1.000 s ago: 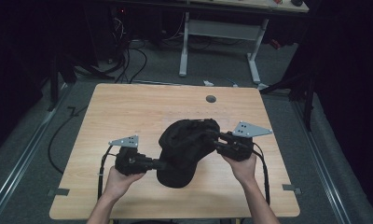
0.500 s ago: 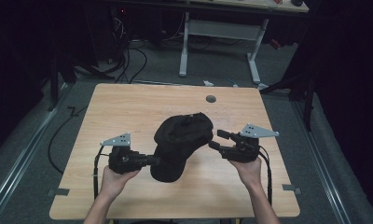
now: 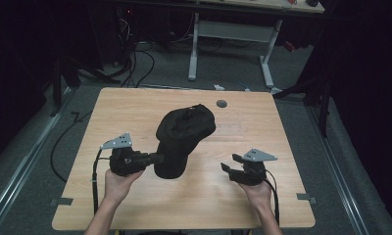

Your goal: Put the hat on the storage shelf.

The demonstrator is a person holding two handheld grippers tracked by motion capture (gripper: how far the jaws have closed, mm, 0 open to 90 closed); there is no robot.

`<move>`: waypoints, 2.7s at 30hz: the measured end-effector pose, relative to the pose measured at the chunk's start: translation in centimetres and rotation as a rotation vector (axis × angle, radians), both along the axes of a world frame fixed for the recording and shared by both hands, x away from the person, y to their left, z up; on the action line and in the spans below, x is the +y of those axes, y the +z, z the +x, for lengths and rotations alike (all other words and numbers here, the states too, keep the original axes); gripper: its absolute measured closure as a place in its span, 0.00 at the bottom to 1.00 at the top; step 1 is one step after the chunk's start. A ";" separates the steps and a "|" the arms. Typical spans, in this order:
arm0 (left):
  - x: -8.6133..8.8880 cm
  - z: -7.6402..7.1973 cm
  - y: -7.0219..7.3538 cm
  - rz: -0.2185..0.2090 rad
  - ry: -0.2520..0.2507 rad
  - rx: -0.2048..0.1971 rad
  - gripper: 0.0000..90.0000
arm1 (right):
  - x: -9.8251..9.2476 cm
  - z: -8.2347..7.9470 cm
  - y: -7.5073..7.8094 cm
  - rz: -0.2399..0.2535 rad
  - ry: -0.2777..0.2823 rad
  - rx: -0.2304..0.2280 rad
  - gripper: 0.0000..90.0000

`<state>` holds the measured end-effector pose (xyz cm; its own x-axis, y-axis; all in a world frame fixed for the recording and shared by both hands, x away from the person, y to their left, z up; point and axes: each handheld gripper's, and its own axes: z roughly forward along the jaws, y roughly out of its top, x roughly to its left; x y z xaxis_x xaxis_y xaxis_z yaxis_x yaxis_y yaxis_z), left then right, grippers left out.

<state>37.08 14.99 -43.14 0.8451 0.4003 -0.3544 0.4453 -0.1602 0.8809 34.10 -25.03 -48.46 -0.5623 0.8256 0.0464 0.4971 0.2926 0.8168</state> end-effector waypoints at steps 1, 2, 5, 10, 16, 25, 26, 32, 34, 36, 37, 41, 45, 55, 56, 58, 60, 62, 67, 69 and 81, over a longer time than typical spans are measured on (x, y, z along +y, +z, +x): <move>0.1 0.1 0.1 -0.003 0.010 -0.005 0.96 | 0.1 0.0 -0.3 -0.018 -0.004 0.005 0.44; 0.3 0.1 0.1 -0.007 0.023 -0.011 0.96 | 0.1 0.0 -0.9 -0.040 -0.015 0.013 0.44; 0.5 0.3 0.2 -0.013 0.054 -0.023 0.96 | -0.1 0.0 -1.8 -0.066 -0.051 0.029 0.44; 0.7 0.7 0.4 -0.039 0.091 -0.028 0.96 | -0.6 0.0 -2.9 -0.135 -0.139 0.023 0.42; 0.5 1.6 1.3 -0.043 0.131 -0.050 0.96 | -0.8 0.4 -4.1 -0.166 -0.196 0.057 0.42; 0.0 2.9 2.6 -0.036 0.171 -0.092 0.96 | -1.1 0.5 -4.6 -0.143 -0.207 0.082 0.41; -0.1 3.1 2.7 -0.038 0.178 -0.096 0.96 | -1.0 0.4 -4.6 -0.145 -0.206 0.081 0.42; -0.4 4.5 3.2 -0.010 0.225 -0.119 0.96 | -1.1 0.4 -4.6 -0.143 -0.208 0.083 0.41; -0.4 5.0 3.3 -0.016 0.232 -0.117 0.96 | -1.1 0.4 -4.6 -0.146 -0.208 0.080 0.42; -0.5 5.5 3.3 -0.014 0.240 -0.121 0.96 | -1.1 0.4 -4.6 -0.145 -0.209 0.081 0.42; -0.6 5.8 3.4 -0.012 0.244 -0.121 0.96 | -1.0 0.4 -4.6 -0.140 -0.212 0.085 0.42; -1.0 6.7 3.4 -0.006 0.257 -0.128 0.96 | -1.1 0.4 -4.6 -0.138 -0.211 0.087 0.42; -1.6 7.4 3.3 0.004 0.272 -0.135 0.96 | -1.1 0.5 -4.6 -0.133 -0.210 0.092 0.42; -2.7 9.3 2.6 0.012 0.320 -0.139 0.96 | -1.1 0.5 -4.7 -0.132 -0.209 0.092 0.42; -2.8 9.5 2.5 0.013 0.320 -0.141 0.96 | -1.1 0.5 -4.7 -0.132 -0.209 0.092 0.42; -3.0 9.7 2.4 0.018 0.322 -0.142 0.96 | -1.1 0.5 -4.6 -0.132 -0.208 0.092 0.42; -3.1 9.9 2.2 0.027 0.327 -0.146 0.96 | -1.1 0.5 -4.7 -0.132 -0.208 0.092 0.42; -3.2 10.1 2.0 0.030 0.331 -0.149 0.96 | -1.1 0.5 -4.7 -0.132 -0.206 0.092 0.42; -3.5 10.7 1.5 0.018 0.338 -0.151 0.96 | -1.1 0.4 -4.7 -0.131 -0.206 0.092 0.42; -3.6 10.8 1.3 0.025 0.339 -0.150 0.96 | -1.1 0.4 -4.7 -0.132 -0.204 0.091 0.42; -3.5 11.4 -0.7 0.028 0.349 -0.115 0.95 | -1.1 0.4 -4.7 -0.132 -0.199 0.089 0.42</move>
<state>48.47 11.50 -43.80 0.6897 0.6797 -0.2496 0.3759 -0.0415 0.9257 34.50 -26.13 -53.12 -0.3862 0.9220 -0.0272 0.6243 0.2830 0.7281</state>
